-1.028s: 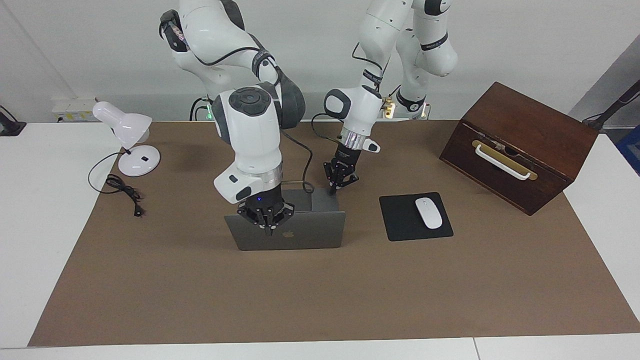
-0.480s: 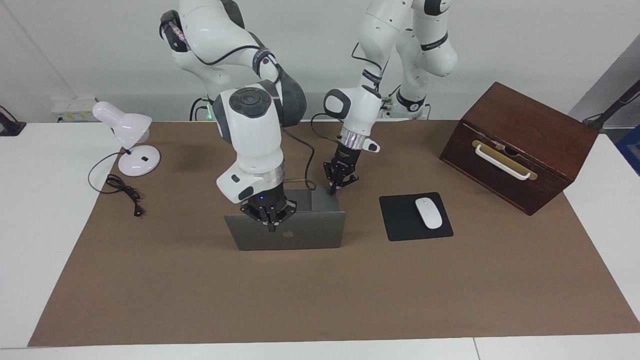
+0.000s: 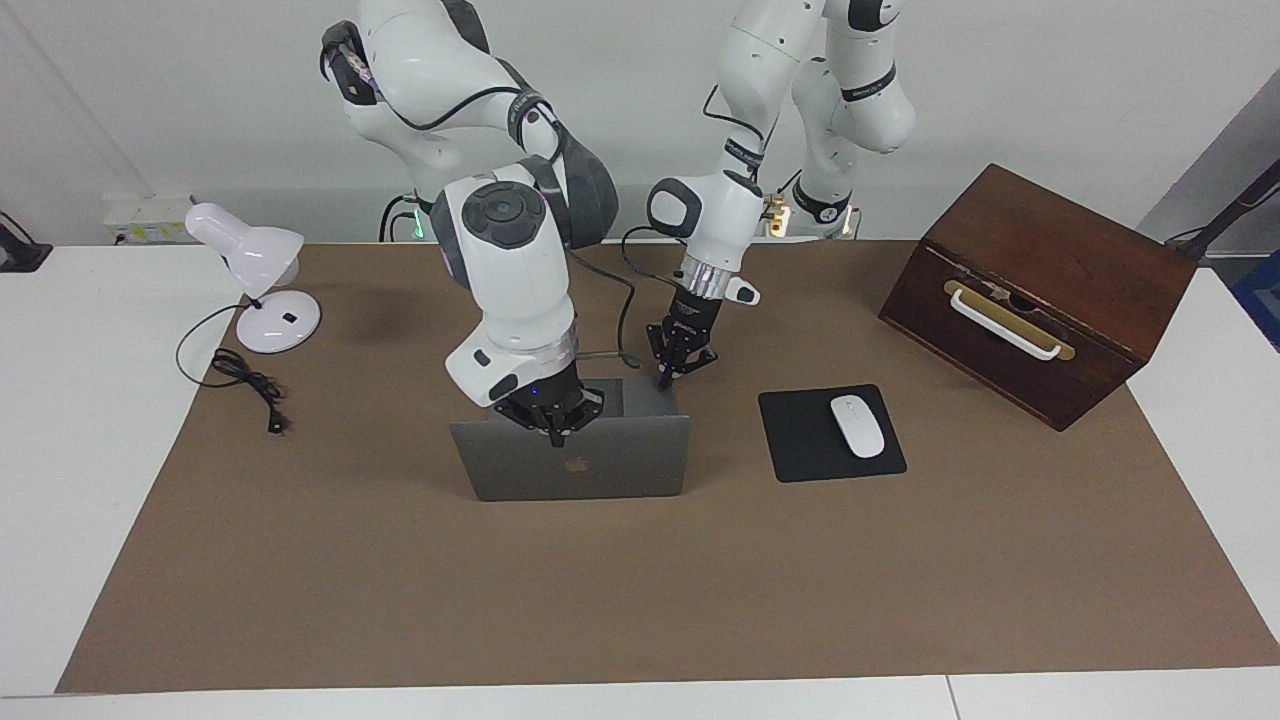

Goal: Close laptop with both arms
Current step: 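Push the laptop lid down toward the keyboard with the right gripper, then press the lid fully shut onto the base with the right gripper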

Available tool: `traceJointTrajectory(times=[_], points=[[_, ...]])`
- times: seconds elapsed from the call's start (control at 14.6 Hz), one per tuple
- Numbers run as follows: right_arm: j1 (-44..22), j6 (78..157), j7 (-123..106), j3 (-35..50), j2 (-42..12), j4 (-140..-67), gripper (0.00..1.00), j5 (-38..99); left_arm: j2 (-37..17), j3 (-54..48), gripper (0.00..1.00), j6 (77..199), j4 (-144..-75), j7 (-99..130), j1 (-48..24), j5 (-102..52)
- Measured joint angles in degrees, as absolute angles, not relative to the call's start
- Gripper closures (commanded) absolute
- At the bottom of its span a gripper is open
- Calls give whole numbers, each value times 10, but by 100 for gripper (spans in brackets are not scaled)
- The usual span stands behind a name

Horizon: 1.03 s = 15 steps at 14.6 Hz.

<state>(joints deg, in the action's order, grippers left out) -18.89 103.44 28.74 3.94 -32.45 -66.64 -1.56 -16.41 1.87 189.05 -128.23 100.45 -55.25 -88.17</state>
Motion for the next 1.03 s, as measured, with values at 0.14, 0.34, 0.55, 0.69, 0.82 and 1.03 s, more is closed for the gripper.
traceJointTrajectory(times=[0.14, 0.34, 0.55, 0.69, 0.82, 1.03], points=[[-188, 1020, 287, 39, -324, -666, 100, 10, -164, 19, 100, 1891, -1282, 1005, -553, -882], [-187, 1003, 287, 40, -325, -666, 100, 23, -164, 19, 100, 1891, -1282, 1004, -553, -882], [-188, 983, 287, 41, -328, -668, 100, 44, -164, 19, 100, 1891, -1282, 1005, -553, -882], [-188, 972, 287, 41, -331, -674, 100, 63, -164, 19, 100, 1891, -1282, 1005, -553, -883], [-187, 957, 288, 41, -332, -683, 100, 77, -164, 19, 100, 1891, -1280, 1005, -553, -894], [-187, 942, 294, 42, -333, -699, 100, 84, -165, 19, 100, 1891, -1276, 1004, -553, -910]])
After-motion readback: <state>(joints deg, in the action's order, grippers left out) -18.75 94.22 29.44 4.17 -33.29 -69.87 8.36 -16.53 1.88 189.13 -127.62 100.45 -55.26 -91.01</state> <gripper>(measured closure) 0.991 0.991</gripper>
